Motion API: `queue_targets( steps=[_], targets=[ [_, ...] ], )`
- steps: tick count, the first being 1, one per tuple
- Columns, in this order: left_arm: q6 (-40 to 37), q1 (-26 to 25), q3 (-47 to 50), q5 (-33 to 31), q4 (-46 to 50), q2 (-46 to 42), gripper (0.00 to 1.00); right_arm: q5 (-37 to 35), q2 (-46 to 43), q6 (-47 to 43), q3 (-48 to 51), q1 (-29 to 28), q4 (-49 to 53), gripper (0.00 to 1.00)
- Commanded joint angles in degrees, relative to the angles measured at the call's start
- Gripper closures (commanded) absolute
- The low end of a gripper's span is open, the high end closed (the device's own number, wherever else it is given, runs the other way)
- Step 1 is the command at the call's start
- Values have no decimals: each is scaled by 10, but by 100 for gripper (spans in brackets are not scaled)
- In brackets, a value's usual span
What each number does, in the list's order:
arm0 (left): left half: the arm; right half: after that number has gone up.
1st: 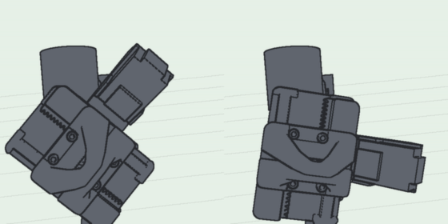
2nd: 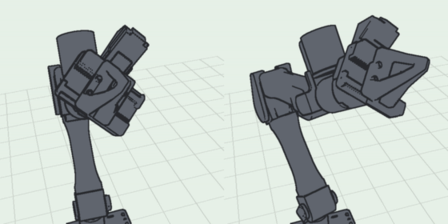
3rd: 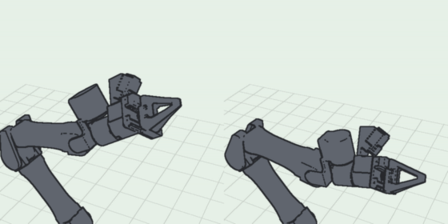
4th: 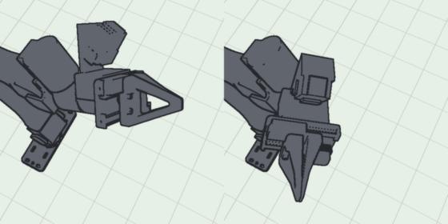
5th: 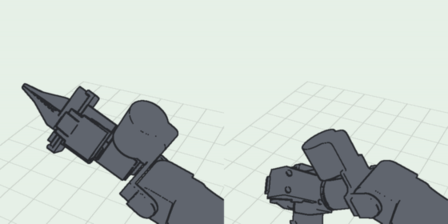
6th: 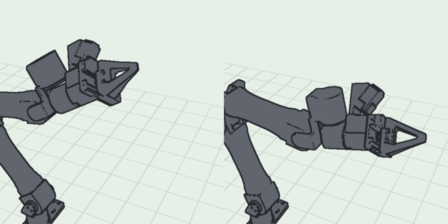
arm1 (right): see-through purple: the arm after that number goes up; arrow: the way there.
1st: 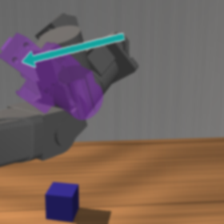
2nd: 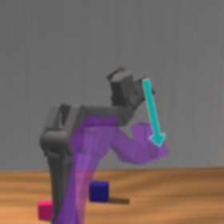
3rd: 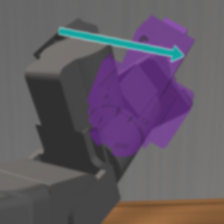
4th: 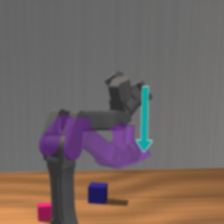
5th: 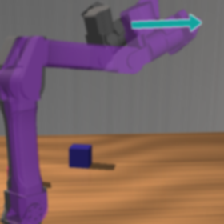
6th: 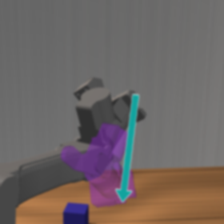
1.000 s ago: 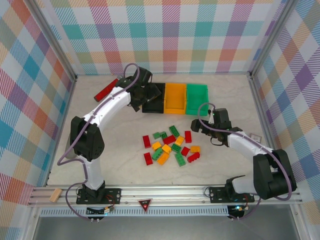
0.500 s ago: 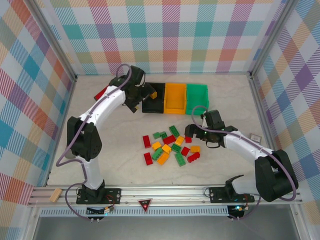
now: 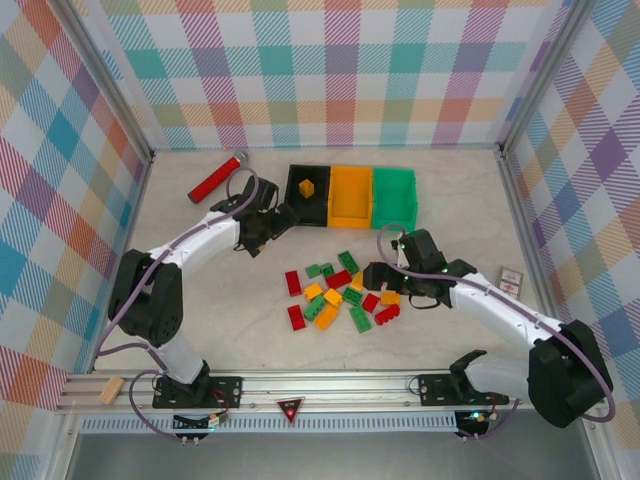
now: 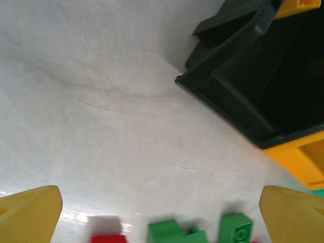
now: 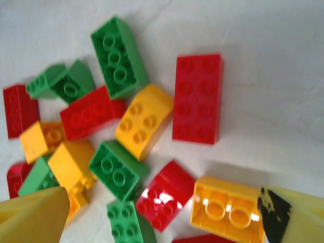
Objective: Sort the legos into containers by color
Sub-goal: Pick up the lego from the center of the table.
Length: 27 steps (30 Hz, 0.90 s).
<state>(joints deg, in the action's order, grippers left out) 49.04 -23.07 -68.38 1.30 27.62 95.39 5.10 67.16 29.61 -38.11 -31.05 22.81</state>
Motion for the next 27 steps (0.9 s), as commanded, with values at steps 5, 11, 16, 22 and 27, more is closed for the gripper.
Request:
queue_targets(
  steps=[5, 11, 16, 22, 27],
  targets=[
    [-116, 13, 109, -19, -106, -76, 0, -63, -9, 21, 12, -60, 97, 11],
    [-169, 33, 177, 19, -202, -93, 0, -116, 41, -1, -51, -63, 95, 18],
    [-218, 41, 186, 22, -209, -82, 0, -130, 112, -18, -98, -63, 74, 22],
    [-253, 45, 215, 11, -245, -95, 0, -156, 175, -27, -119, -62, 30, 29],
    [-261, 45, 239, 51, -278, -101, 0, -183, 241, -32, -163, -61, 35, 36]
  ],
)
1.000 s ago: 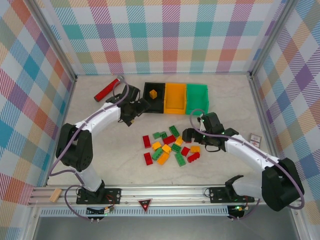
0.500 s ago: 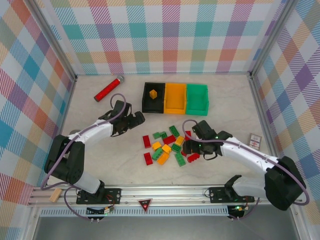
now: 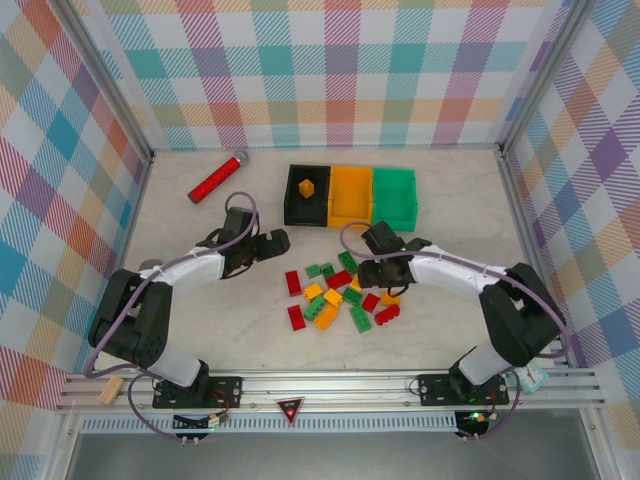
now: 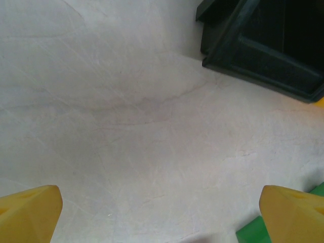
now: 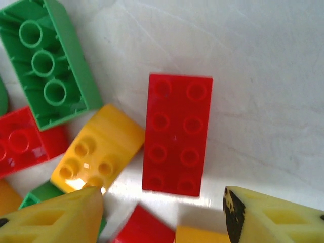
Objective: Sort the legos into containers by color
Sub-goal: Pick up the lego from the center of the table.
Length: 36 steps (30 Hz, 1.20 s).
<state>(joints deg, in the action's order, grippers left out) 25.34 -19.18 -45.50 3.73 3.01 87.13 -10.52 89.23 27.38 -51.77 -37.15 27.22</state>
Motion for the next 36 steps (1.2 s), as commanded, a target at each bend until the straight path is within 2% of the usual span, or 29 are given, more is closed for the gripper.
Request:
queue_targets(
  steps=[1, 6, 10, 18, 23, 25, 27, 32, 36],
  targets=[
    [-28, 6, 14, 33, -36, -21, 0, -28, 32, -13, -32, 1, -9, 37],
    [-35, 7, 16, 32, -26, -31, 0, -35, 53, -6, -32, 5, -24, 41],
    [-41, 7, 16, 38, -23, -41, 0, -27, 34, 1, -21, 12, -35, 46],
    [-40, 7, 16, 48, -24, -36, 0, 9, 65, 7, -21, 36, -41, 48],
    [-41, 7, 17, 46, -19, -44, 0, 16, 75, 12, -16, 35, -52, 62],
    [-42, 7, 19, 40, -19, -51, 0, 19, 69, 10, -18, 35, -48, 71],
    [-43, 7, 20, 37, -15, -55, 0, 18, 55, 8, -17, 36, -46, 74],
    [-44, 7, 19, 32, -13, -57, 0, 4, 14, -16, -60, 35, -5, 75],
    [-43, 7, 19, 37, -14, -54, 0, -2, 24, -47, -142, 37, 26, 74]
  ],
)
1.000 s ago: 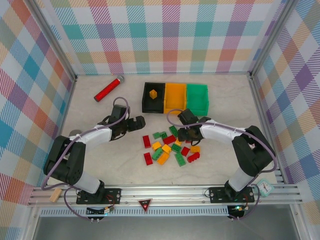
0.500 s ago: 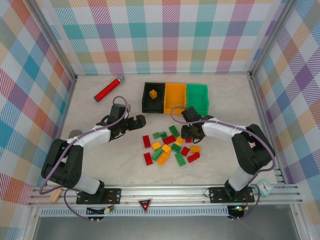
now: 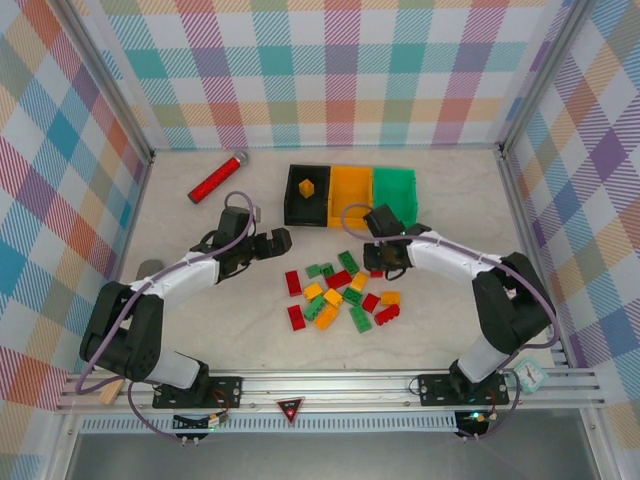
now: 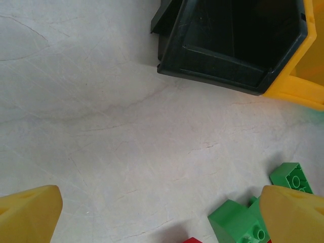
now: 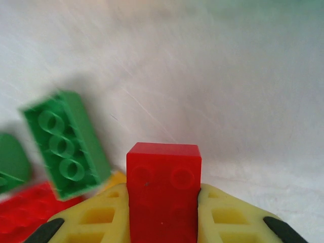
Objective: Sort the legos into containers by color
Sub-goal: Pick up the lego from the center of the table, then place the lego in the container.
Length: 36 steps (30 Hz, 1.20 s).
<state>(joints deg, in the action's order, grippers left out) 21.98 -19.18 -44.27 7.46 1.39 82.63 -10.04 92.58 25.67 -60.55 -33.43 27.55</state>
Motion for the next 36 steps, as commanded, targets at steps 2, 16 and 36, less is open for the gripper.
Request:
queue_targets(
  steps=[2, 16, 36],
  targets=[
    [-9, 7, 6, -2, 4, -12, 0, -9, 4, -45, -92, 0, 36, 74],
    [-16, 7, 4, -9, 5, 2, 0, 38, 162, -87, -328, 77, 74, 73],
    [-18, 7, 23, 0, -15, -23, 0, 58, 173, -110, -319, 175, 77, 44]
  ],
)
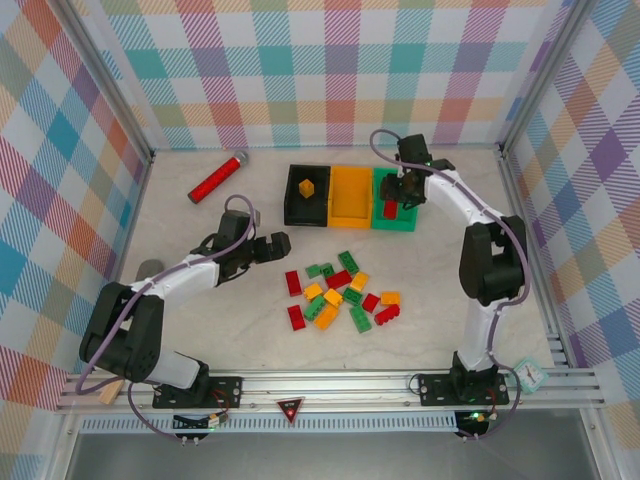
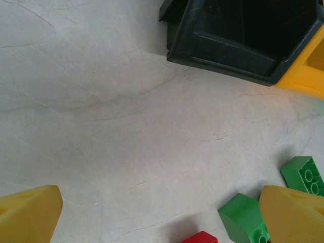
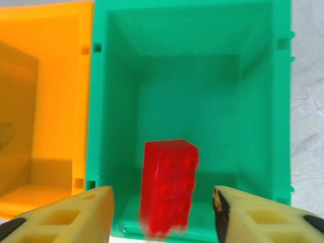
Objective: Sort the legos into containers by color
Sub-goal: Place the lego in the container, then pick up the lego from the center of the table.
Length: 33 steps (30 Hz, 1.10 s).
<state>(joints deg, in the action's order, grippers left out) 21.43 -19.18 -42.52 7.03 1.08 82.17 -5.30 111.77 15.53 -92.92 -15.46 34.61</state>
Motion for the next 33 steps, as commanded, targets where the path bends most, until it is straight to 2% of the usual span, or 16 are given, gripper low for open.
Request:
queue_targets(
  steps=[1, 5, 9, 13, 16, 23, 33],
  targets=[
    [-13, 7, 6, 2, -12, -20, 0, 16, -29, -14, 14, -8, 4, 43],
    [-13, 7, 7, 2, -13, -22, 0, 17, -82, -36, 63, -40, 10, 40],
    [-14, 7, 11, 11, -20, -27, 0, 19, -144, -41, 151, -90, -10, 22],
    [-21, 7, 16, -19, -11, -44, 0, 30, -187, -13, 241, -131, -50, 25],
    [-23, 7, 25, -23, -18, -57, 0, 52, -185, 7, 273, -152, -72, 28],
    [-23, 7, 27, -14, -26, -54, 0, 56, -127, 14, 270, -183, -89, 34],
    [-23, 7, 27, -3, -30, -51, 0, 50, -72, 23, 241, -202, -90, 37]
  ],
)
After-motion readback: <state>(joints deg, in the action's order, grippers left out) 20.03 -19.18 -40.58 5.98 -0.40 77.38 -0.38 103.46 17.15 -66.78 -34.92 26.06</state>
